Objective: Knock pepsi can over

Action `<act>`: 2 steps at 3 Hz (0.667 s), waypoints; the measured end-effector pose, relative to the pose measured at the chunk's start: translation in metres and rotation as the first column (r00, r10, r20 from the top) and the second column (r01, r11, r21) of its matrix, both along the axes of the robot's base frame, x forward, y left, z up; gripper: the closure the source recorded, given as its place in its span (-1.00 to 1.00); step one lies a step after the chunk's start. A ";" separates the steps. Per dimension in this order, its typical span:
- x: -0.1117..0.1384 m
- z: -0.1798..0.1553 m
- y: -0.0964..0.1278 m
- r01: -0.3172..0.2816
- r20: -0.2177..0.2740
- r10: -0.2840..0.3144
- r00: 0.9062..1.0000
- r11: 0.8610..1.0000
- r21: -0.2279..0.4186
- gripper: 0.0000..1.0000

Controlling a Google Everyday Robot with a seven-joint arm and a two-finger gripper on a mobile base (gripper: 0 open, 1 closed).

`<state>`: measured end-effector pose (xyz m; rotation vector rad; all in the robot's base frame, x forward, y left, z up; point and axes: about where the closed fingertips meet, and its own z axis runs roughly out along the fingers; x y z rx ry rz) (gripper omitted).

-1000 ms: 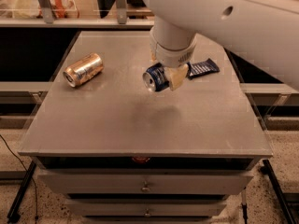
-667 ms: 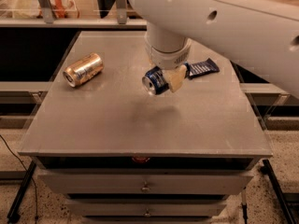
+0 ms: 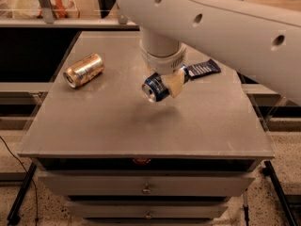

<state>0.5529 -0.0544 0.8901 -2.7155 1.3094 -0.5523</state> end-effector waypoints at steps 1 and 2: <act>-0.004 -0.009 0.004 -0.007 -0.038 0.007 0.999 1.000 0.004 1.00; -0.006 -0.015 0.006 -0.001 -0.065 0.002 0.998 1.000 0.008 0.71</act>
Offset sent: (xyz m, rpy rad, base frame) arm -0.0085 0.0102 -0.0203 0.0122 0.1038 -0.0097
